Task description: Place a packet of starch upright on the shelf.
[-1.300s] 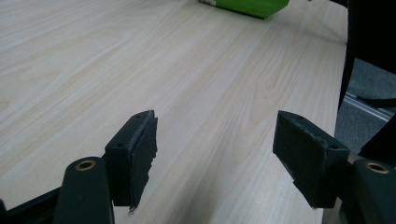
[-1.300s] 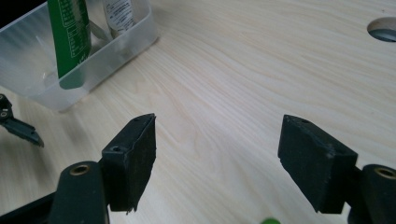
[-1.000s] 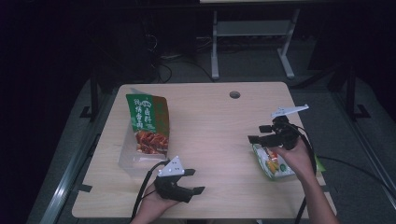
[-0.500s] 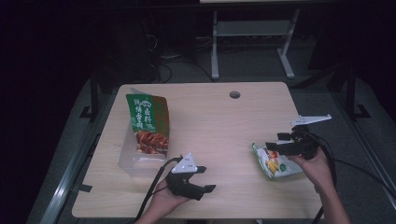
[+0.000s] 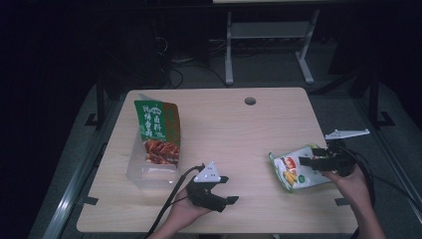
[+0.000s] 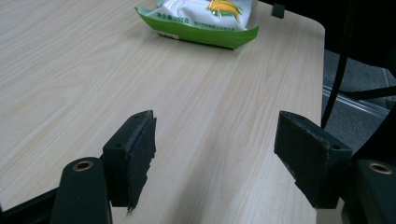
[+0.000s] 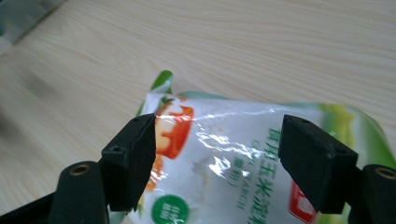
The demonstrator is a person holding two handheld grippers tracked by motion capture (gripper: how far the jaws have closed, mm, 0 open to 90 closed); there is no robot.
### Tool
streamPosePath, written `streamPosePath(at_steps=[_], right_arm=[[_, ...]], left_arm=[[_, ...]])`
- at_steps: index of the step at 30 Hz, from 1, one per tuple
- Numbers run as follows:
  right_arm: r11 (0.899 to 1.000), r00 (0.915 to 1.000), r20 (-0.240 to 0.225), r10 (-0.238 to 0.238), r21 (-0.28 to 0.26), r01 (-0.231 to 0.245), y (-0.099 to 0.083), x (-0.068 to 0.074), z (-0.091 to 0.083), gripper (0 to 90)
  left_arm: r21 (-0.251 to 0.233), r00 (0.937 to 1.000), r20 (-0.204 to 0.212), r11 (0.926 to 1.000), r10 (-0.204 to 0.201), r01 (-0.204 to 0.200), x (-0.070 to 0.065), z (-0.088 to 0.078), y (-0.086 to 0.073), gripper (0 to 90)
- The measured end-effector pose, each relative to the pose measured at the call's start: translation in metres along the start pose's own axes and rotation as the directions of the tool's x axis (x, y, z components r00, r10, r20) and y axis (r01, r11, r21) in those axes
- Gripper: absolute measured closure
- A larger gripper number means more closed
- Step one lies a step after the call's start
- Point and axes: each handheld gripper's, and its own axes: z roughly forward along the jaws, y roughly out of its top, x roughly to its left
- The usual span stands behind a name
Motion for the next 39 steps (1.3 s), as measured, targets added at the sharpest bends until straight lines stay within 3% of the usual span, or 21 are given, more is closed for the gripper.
streamPosePath(at_steps=[11, 22, 37, 38, 39], right_arm=[[0.999, 0.9973, 0.066, 0.032, 0.022, -0.033, -0.012, -0.017, -0.005, 28.3], [0.994, 0.9878, 0.133, 0.081, 0.066, -0.09, -0.022, -0.043, 0.003, 28.2], [0.976, 0.9753, 0.117, 0.187, 0.093, -0.198, -0.036, -0.064, 0.013, 26.7], [0.976, 0.9762, 0.101, 0.192, 0.089, -0.201, -0.037, -0.065, 0.013, 32.7], [0.976, 0.9762, 0.101, 0.192, 0.089, -0.201, -0.037, -0.065, 0.013, 32.7]], left_arm=[[0.013, 1.0, 0.003, 0.9999, 0.005, -0.005, 0.0, 0.003, 0.0, 29.0], [0.018, 1.0, -0.001, 0.9998, 0.003, -0.003, 0.0, 0.006, -0.001, 28.9], [0.024, 1.0, 0.001, 0.9997, -0.01, 0.01, 0.002, 0.006, -0.005, 28.9], [0.025, 1.0, 0.002, 0.9997, -0.009, 0.009, 0.002, 0.007, -0.005, 28.8], [0.025, 1.0, 0.002, 0.9997, -0.009, 0.009, 0.002, 0.007, -0.005, 28.8]])
